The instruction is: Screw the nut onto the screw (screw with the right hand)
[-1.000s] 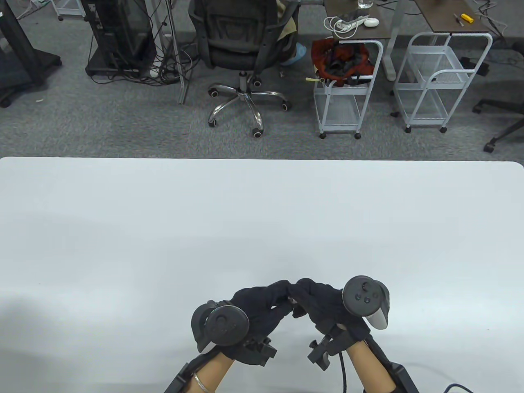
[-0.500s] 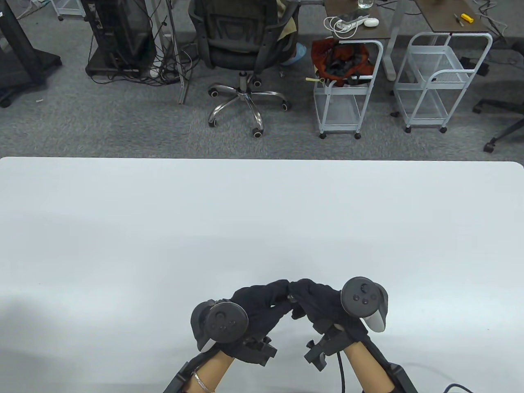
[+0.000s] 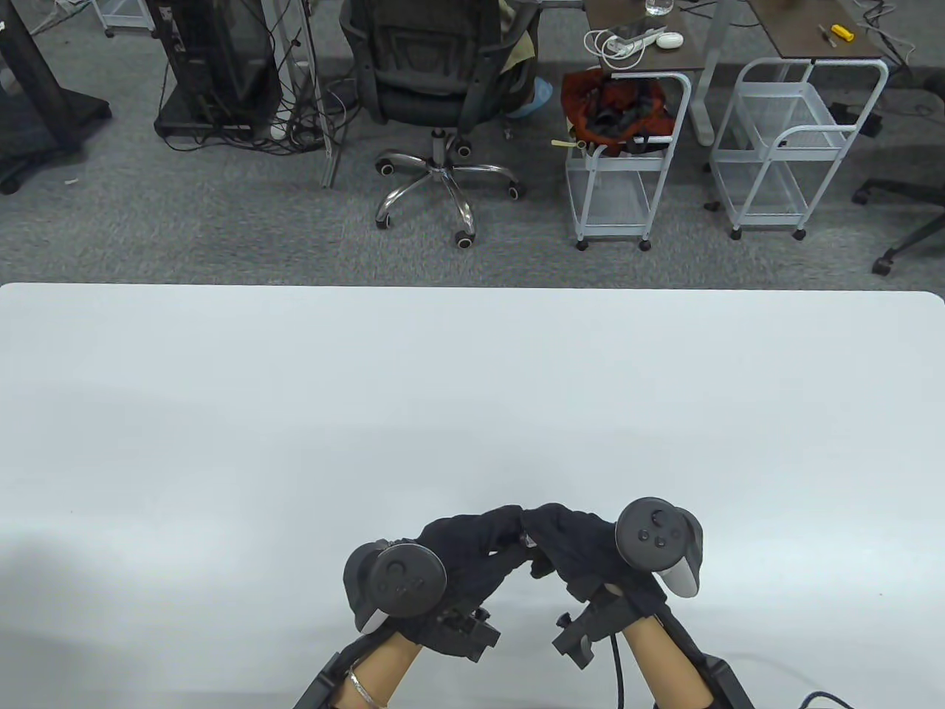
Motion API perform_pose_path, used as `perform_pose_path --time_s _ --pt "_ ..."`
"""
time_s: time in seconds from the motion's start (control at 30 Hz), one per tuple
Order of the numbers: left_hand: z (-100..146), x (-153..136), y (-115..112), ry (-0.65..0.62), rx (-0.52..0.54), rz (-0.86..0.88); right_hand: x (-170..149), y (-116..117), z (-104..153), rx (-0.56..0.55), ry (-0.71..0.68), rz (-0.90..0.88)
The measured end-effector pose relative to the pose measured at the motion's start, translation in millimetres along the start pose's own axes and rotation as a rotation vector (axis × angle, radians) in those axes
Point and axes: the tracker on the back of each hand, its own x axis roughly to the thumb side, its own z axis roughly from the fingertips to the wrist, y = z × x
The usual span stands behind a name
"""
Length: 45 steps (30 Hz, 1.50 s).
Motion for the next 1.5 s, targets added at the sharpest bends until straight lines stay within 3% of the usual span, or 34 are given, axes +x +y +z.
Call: perform_pose_path --time_s 0.13,0.3,0.5,0.77,1.0,1.17,1.33,1.5 --pt "-0.2 1.1 2.5 -0.058 -0.008 -0.125 2.8 -4.2 -0.3 -0.018 0.007 0.111" --pt "0.7 -9.7 16.7 -0.070 0.004 -0.330 1.8 -6.5 -0.8 0.009 0.052 0.428" --pt "-0.4 -20.4 23.3 -0.027 0.005 -0.334 -11.9 14.9 -7.7 0.177 0.135 0.707" --pt "-0.3 -23.1 21.9 -0.029 0.002 -0.344 -36.2 52.9 -9.5 0.375 0.188 0.944" --pt "-0.4 -23.4 21.4 -0.032 0.004 -0.338 -37.8 67.4 -8.6 0.418 0.162 1.099" --pt "0.3 -22.1 20.3 -0.046 0.016 -0.342 -29.5 58.9 -7.8 0.365 0.137 1.049" --pt "0.4 -21.8 19.7 -0.052 0.014 -0.340 -14.6 28.1 -4.5 0.106 0.012 0.938" --pt "0.6 -21.1 18.4 -0.055 0.003 -0.346 -13.5 6.7 -0.2 0.007 -0.010 0.845"
